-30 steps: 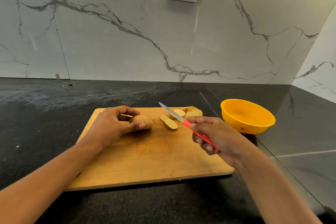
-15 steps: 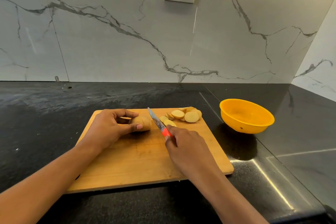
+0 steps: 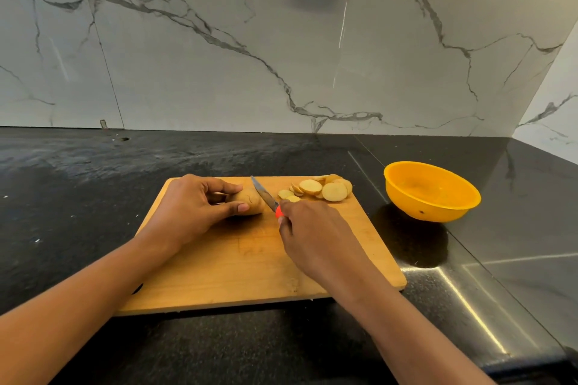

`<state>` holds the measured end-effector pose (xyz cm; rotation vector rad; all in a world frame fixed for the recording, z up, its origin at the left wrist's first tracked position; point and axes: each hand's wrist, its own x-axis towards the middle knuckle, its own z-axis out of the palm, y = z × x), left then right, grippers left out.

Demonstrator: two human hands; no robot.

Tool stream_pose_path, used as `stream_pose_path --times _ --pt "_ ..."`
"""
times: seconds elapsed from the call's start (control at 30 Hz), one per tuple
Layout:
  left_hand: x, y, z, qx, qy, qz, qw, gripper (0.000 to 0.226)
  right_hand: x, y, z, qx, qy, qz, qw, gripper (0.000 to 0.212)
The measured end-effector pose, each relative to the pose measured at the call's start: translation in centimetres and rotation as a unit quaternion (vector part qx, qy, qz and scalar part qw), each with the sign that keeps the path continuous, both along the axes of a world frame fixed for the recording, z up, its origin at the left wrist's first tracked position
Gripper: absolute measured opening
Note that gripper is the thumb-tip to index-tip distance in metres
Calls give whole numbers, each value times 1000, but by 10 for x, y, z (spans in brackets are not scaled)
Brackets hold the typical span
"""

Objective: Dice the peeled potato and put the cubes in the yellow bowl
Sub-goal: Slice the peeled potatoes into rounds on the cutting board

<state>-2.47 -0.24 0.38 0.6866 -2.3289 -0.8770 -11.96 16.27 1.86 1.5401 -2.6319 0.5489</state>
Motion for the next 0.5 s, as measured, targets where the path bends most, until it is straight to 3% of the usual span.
stream_pose_path --times 0.13,0.5 --pt "0 0 -2 -18 2 4 1000 44 0 -11 10 27 18 6 999 21" --pt "2 2 -2 -54 10 19 998 42 14 1 15 54 34 13 998 20"
